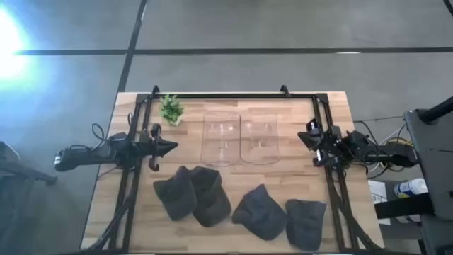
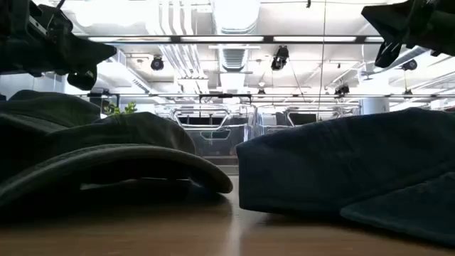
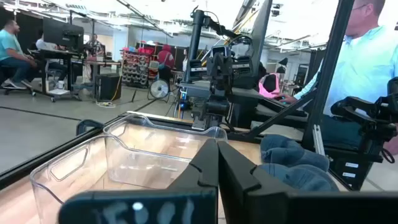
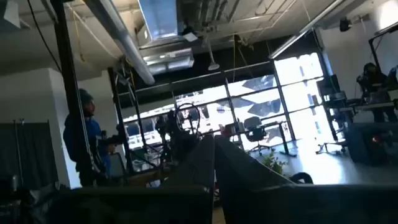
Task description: Pick & Place hat
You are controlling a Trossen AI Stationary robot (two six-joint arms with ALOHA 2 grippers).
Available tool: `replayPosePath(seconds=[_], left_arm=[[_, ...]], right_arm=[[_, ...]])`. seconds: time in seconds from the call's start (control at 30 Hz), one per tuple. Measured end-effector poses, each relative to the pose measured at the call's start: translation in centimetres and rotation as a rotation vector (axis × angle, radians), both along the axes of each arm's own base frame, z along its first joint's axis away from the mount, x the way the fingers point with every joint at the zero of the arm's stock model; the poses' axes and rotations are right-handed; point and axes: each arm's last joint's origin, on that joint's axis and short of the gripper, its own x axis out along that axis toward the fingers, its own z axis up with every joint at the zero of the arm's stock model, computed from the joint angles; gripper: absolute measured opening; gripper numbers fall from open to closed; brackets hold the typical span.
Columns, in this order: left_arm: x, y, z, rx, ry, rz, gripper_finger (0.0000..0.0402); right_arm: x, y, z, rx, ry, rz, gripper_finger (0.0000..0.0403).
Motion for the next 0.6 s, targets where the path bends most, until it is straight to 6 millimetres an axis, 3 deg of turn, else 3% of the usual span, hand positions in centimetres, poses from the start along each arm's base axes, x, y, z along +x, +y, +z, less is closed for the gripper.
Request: replayPosePath(seconds=[0.33,0.6], left_arm=[[0.0,0.0,0.0,0.000,0.001,0.000,0.0000],[0.0,0.0,0.0,-0.001,0.000,0.005,0.0000]], right_arm=[[-0.4,-0.1,0.7,0.014,-0.082,-0.018,0.0009],[0.7,-0.1,-1.9,0.095,0.195,0.014,0.0009]])
